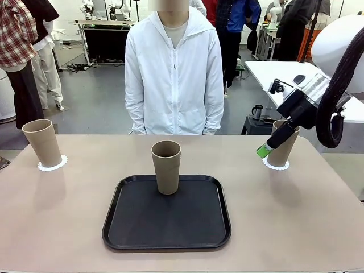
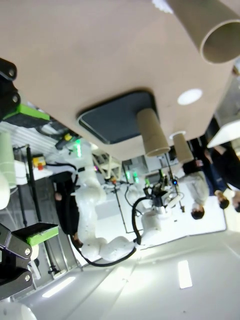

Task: Place coasters on the table and set cups on them.
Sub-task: Take one Reusable plastic cup from the Flat Tray and place it on a coaster set by the human.

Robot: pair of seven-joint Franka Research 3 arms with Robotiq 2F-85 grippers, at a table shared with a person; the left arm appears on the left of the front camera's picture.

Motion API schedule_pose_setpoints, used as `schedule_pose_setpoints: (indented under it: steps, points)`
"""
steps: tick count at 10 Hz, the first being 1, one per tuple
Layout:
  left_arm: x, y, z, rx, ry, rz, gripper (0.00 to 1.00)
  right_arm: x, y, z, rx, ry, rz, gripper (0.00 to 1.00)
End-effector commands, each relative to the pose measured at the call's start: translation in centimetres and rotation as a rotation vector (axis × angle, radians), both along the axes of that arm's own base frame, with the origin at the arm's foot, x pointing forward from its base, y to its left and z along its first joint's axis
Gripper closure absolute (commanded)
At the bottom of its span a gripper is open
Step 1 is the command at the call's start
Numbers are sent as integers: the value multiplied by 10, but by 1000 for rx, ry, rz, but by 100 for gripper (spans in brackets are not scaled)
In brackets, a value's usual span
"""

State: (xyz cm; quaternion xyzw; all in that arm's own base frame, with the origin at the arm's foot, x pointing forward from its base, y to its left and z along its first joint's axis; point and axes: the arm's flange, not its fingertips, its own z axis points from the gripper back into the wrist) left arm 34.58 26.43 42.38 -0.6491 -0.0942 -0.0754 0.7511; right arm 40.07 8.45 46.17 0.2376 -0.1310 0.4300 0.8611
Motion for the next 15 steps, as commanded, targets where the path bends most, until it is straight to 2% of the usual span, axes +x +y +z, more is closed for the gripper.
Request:
schedule_pose_setpoints:
  steps: [1, 2, 3, 4, 6, 8, 10, 11, 13, 14, 15]
  points:
    - [-1, 1, 2, -7, -5, 3, 0, -1, 2, 4, -12, 18, -7, 0]
    - [-1, 1, 2, -7, -5, 3, 0, 0, 0, 0, 0, 0, 0, 0]
    - [-1, 1, 2, -7, -5, 3, 0, 0, 7, -7, 38, -75, 187, 0]
    - [-1, 1, 2, -7, -5, 3, 0, 5, 23, -16, 37, -175, 313, 0]
    - [-1, 1, 2, -7, -5, 3, 0, 25, 58, -43, 162, -272, 458, 0]
    - [-1, 1, 2, -7, -5, 3, 0, 35, 70, -59, 385, -320, 477, 0]
    - [-1, 1, 2, -7, -5, 3, 0, 41, 75, -73, 515, -402, 435, 0]
    - [-1, 1, 2, -7, -5, 3, 0, 40, 75, -82, 560, -412, 422, 0]
    - [-1, 1, 2, -7, -5, 3, 0, 40, 69, -93, 562, -404, 408, 0]
    - [-1, 1, 2, -7, -5, 3, 0, 39, 73, -77, 545, -410, 404, 0]
    - [-1, 1, 2, -7, -5, 3, 0, 39, 73, -77, 545, -410, 404, 0]
